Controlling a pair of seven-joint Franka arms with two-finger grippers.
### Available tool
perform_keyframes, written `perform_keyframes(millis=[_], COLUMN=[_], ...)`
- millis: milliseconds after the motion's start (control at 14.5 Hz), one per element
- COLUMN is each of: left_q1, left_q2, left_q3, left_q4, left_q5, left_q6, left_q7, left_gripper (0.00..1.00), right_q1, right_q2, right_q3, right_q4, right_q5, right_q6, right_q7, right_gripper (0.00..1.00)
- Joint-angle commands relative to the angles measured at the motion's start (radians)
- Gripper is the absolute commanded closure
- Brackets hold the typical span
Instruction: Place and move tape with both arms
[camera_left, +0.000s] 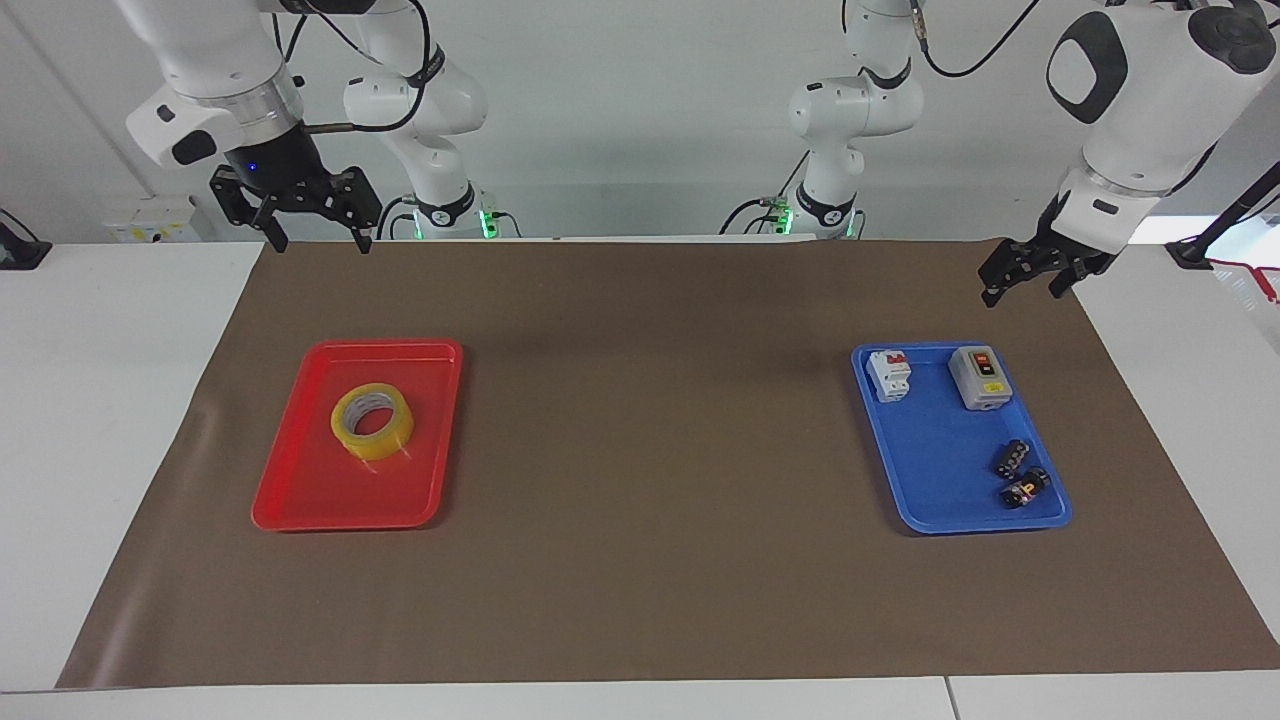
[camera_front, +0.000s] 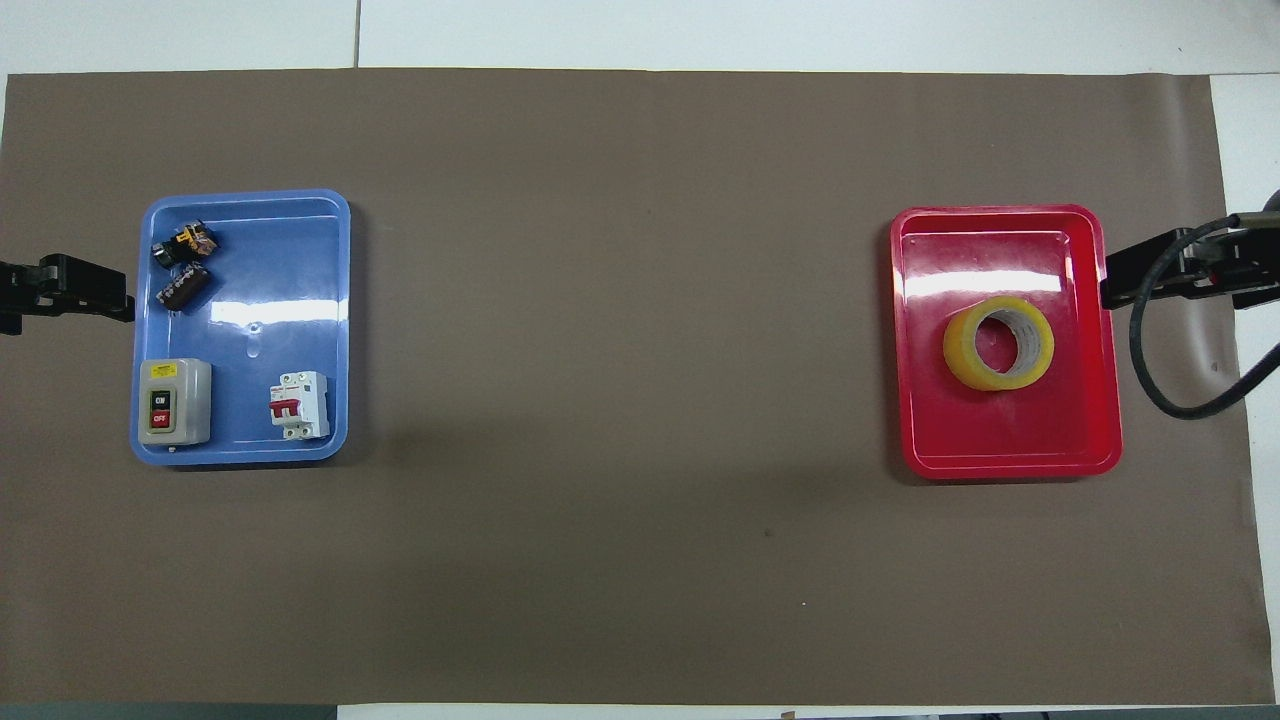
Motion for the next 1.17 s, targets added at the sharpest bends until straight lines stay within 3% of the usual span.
perform_keyframes(millis=[0, 1103], left_q1=[-0.003, -0.003], left_q2=[-0.028, -0.028], left_q3=[0.006, 0.006], left_q4=[-0.027, -0.027], left_q5=[-0.023, -0.023], left_q6=[0.007, 0.007], left_q7=[0.01, 0.01], left_gripper=[0.0, 0.0], right_q1=[-0.012, -0.024], right_q2=[0.006, 0.0], right_q3=[0.005, 0.002], right_q4=[0.008, -0.017], right_q5=[0.006, -0.011], right_q6=[0.008, 0.045], right_q7=[-0.01, -0.041], right_gripper=[0.0, 0.0])
